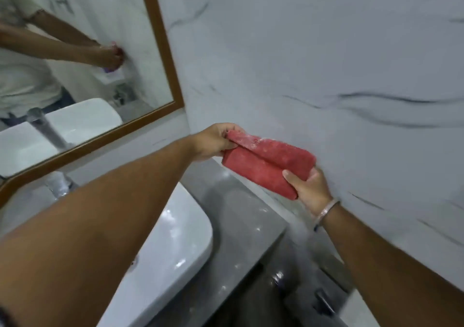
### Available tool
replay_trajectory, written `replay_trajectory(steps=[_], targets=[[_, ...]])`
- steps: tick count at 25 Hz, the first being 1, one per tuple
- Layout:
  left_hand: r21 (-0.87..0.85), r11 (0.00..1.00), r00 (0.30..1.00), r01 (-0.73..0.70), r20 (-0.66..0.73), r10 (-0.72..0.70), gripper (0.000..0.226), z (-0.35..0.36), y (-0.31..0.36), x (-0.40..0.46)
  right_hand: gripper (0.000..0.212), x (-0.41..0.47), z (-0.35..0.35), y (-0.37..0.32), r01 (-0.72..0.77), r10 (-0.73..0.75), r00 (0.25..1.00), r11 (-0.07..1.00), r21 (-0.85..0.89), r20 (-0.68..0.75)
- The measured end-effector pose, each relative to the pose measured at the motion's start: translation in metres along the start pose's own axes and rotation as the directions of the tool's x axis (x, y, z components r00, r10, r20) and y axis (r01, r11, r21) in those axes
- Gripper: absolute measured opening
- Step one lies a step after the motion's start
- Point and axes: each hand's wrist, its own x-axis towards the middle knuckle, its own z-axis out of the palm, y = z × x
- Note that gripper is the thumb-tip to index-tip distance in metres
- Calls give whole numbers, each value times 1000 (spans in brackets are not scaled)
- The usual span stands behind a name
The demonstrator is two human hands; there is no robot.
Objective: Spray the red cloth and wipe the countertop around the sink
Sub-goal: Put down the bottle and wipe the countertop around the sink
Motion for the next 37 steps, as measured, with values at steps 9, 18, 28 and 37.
replay_trajectory(steps=[9, 18, 28, 37], targets=[[824, 482, 954, 299, -270, -130, 53, -133, -232, 37, 67, 75, 112, 165, 512, 338, 777, 151, -846, 531], [802, 547, 936, 240, -340, 89, 67, -140, -258, 34, 74, 150, 263, 227, 677, 217, 707, 67, -733, 673], [808, 517, 948, 283, -317, -22, 67, -140, -253, 37, 65, 176, 228, 231, 600, 54, 799, -12, -800, 598], [793, 541, 925, 279, -373, 69, 69, -139, -271, 43, 67, 276, 345, 201, 709, 123, 701, -19, -705, 702]])
